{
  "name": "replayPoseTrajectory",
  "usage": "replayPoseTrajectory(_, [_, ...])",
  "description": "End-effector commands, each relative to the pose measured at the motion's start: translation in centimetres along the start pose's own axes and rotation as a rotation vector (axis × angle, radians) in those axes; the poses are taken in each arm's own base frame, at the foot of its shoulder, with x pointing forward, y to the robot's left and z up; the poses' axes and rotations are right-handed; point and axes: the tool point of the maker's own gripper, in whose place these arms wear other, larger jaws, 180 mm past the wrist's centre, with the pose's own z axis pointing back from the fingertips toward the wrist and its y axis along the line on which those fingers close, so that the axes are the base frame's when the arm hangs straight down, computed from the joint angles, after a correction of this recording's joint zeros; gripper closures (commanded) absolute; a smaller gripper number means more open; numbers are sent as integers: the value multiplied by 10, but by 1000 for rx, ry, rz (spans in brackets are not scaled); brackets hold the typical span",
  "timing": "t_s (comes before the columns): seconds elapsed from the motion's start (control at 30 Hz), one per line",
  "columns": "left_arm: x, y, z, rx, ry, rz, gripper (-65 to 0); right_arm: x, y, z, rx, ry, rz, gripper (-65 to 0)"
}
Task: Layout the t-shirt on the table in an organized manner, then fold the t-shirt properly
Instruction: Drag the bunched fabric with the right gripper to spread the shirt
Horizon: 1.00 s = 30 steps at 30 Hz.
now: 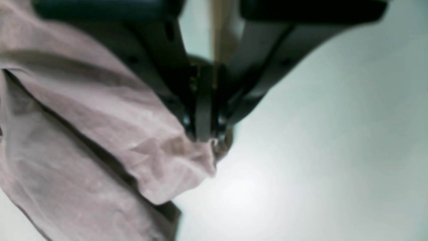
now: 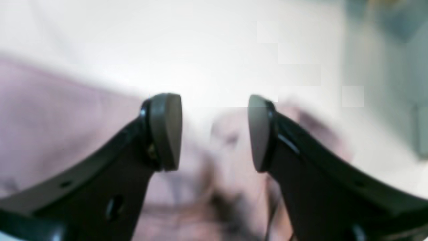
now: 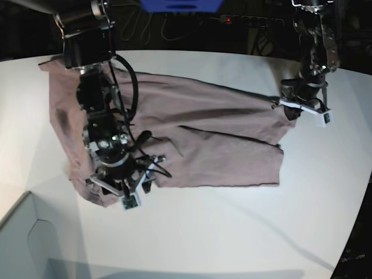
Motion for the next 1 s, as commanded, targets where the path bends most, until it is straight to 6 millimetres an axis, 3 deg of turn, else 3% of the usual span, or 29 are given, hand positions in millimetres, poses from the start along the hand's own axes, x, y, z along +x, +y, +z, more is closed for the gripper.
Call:
replayPoseTrajectory(0.0, [15,-3,1,-11,-45,-8,-1,19,-11,-1,-22,-57,8,-319])
replayPoseTrajectory(0.13, [15,-3,0,-12,-45,-6,-1,-8,-9,-3,-17,3,11,-318])
replayPoseTrajectory(0.43, [18,-5,-2,-15,-50,-3,-1,-30,-14,1,-23,50,21,-318])
replayPoseTrajectory(0.57, [17,-6,-2,-17,-50,0,-1,-59,-9,-7,-7,125,18,-317])
replayPoseTrajectory(0.77, [17,-6,-2,-17,-50,0,-1,-66,-7,-12,1,149,21,-306])
replayPoseTrajectory(0.83, [17,-6,-2,-17,-50,0,-1,-67,-14,-11,-9,150,30,-247])
replayPoseTrajectory(0.97, [17,-6,-2,-17,-50,0,-1,-50,-26,-23,-26,122,30,-15])
